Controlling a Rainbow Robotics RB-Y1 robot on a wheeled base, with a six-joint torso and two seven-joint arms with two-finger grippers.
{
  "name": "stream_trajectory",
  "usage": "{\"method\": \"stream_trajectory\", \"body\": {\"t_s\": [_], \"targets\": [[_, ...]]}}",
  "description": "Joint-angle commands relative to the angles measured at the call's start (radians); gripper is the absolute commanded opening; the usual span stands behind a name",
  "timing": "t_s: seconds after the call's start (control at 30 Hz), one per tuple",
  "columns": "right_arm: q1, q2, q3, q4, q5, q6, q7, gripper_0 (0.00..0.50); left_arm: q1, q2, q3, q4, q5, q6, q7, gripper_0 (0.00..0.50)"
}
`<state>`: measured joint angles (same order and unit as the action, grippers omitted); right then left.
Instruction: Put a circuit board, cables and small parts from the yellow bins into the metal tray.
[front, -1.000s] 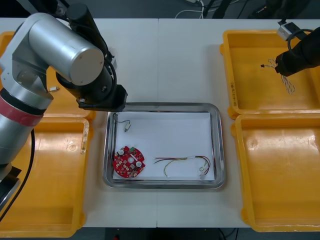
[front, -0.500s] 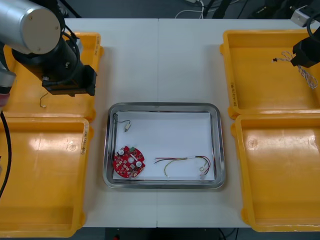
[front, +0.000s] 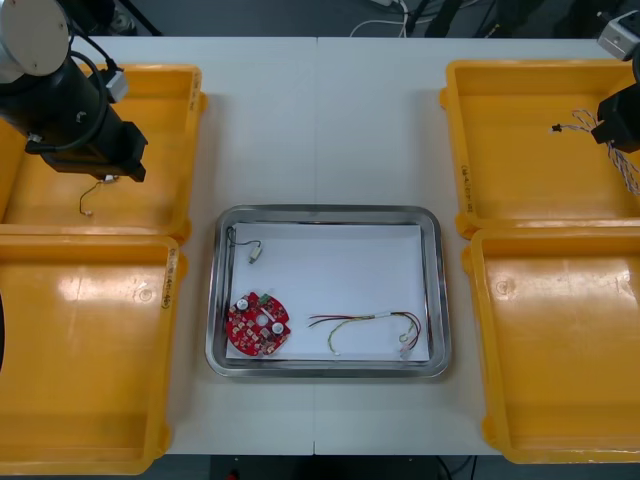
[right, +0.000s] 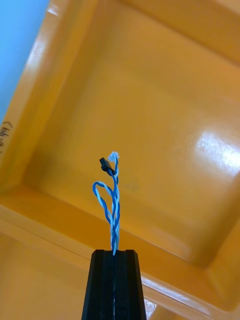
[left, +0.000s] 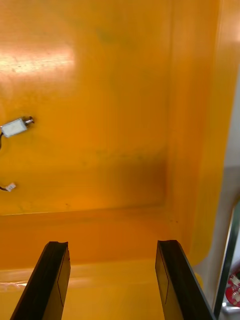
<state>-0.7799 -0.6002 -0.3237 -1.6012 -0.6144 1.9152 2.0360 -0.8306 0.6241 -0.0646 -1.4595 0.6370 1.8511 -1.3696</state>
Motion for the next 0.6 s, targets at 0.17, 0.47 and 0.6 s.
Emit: {"method": "stream_trajectory", "body": {"t_s": [0.17, 0.47, 0.6], "targets": [[0.042, -0.017, 0.078, -0.174, -0.13, 0.005, -0.004, 0.0, -0.079, 0.049, 0.052, 0.12, -0.06, -0.096, -0.2, 0.5], [0.042, -0.03, 0.15, -0.213, -0.285, 0.005, -0.007, 0.0, -0.093, 0.049, 0.062, 0.272, -0.069, -0.267, -0.253, 0.5], [0.042, -0.053, 0.246, -0.261, -0.314, -0.001, -0.005, 0.0, -0.093, 0.049, 0.062, 0.324, -0.079, -0.325, -0.321, 0.5]]}}
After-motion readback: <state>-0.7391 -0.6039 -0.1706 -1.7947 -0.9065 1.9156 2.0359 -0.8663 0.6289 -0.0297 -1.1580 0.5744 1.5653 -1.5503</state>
